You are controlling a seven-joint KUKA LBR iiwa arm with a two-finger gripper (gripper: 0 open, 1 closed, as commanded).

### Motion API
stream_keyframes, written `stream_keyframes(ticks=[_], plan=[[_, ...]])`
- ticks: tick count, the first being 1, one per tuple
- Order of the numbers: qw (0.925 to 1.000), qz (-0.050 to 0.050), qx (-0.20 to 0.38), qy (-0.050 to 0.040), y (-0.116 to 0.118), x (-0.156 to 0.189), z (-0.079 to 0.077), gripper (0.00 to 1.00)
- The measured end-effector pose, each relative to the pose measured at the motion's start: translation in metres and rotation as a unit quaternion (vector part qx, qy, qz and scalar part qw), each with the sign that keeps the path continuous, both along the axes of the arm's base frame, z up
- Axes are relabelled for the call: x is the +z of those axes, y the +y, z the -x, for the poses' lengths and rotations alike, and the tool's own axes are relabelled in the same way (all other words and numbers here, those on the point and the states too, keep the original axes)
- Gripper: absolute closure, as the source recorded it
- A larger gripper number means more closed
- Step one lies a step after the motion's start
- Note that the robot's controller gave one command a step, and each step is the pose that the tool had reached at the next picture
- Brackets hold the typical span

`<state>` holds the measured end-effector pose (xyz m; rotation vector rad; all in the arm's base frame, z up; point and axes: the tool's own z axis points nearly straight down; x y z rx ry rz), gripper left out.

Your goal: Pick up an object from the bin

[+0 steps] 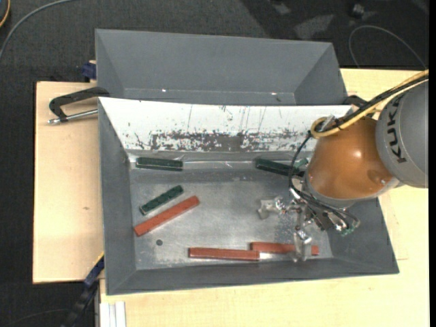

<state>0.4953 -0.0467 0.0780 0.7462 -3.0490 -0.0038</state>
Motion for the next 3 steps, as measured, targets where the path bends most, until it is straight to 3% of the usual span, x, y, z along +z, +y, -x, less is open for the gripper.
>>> stream_keyframes(ticks=[1, 2, 3], plan=[[0.9777, 0.001, -0.210, -0.0009, 0.002, -0.007, 0.004, 0.00], [0.9779, 0.001, -0.209, -0.0028, 0.002, -0.007, 0.003, 1.00], [0.9677, -0.001, -0.252, -0.0053, 0.026, 0.029, -0.004, 1.00]])
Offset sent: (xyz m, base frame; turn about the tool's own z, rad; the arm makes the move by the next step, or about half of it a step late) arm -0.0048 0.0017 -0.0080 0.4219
